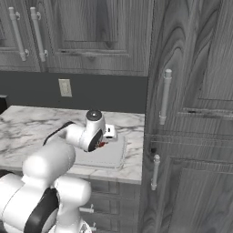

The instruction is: Pick the mango and apple from the fridge and place them inside the tupperware on the counter.

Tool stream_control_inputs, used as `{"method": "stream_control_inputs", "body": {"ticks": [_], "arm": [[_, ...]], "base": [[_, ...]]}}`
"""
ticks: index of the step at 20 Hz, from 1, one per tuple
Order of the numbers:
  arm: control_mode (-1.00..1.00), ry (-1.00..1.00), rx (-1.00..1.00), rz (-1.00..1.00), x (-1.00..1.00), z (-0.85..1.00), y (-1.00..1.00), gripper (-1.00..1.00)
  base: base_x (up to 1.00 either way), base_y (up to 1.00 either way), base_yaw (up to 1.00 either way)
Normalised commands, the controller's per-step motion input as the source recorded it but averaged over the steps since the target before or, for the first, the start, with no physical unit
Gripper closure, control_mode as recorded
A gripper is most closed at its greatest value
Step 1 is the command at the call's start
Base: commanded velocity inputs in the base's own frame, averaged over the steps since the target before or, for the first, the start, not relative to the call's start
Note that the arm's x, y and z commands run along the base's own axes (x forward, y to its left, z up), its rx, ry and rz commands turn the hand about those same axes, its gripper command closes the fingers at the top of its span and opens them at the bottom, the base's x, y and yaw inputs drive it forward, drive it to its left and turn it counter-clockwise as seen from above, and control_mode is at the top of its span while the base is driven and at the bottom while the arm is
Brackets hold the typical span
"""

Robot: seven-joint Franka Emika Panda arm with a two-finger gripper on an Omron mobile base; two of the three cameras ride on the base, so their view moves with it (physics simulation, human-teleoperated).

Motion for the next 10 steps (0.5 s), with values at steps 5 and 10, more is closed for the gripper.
{"method": "stream_control_inputs", "body": {"ticks": [5,10], "arm": [[-1.0,0.0,0.0,0.0,0.44,-0.37,-0.04,1.0],[-1.0,0.0,0.0,0.0,0.3,-0.28,0.0,1.0]], "base": [[0.0,0.0,0.0],[0.0,0.0,0.0]]}}
